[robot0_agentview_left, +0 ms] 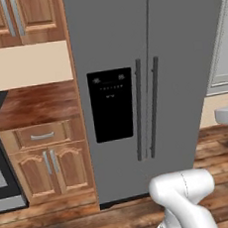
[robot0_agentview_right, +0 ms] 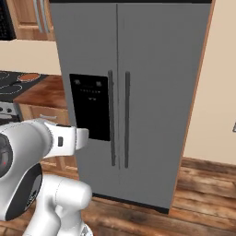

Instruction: Retrieve the steak from the fridge and place it on the saucepan with marinade on the stove.

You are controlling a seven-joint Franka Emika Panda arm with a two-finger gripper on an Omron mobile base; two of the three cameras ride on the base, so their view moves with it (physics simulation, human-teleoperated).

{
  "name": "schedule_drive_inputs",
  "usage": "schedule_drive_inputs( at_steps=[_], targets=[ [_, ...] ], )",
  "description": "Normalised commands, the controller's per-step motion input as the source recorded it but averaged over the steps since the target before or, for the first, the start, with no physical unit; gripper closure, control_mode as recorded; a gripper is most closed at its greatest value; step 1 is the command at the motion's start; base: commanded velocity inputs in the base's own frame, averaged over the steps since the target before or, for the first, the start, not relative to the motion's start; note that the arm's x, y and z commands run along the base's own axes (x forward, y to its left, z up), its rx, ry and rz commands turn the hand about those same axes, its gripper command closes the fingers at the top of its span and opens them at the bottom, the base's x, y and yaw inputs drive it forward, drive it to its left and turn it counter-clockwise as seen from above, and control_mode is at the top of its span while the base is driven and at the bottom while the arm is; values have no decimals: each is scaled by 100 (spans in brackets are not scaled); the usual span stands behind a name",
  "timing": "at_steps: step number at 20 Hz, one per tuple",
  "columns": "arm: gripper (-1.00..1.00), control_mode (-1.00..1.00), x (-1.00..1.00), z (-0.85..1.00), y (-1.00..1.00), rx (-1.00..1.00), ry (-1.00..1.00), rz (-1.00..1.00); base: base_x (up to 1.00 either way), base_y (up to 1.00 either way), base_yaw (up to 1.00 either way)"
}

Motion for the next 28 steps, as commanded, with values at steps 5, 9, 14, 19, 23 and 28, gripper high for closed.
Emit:
schedule_drive_inputs(
  at_steps=[5, 9, 14, 19, 23, 28],
  targets=[
    [-100, 100, 0, 0, 0, 0, 0, 0, 8, 0, 1],
    [-100, 100, 0, 0, 0, 0, 0, 0, 34, 0, 0],
    [-100, 100, 0, 0, 0, 0, 0, 0, 45, 0, 0],
    [-100, 100, 0, 0, 0, 0, 0, 0, 10, -5, 0],
    [-100, 100, 0, 0, 0, 0, 0, 0, -8, -38, 0],
    [-100, 100, 0, 0, 0, 0, 0, 0, -4, -53, 0]
  ],
)
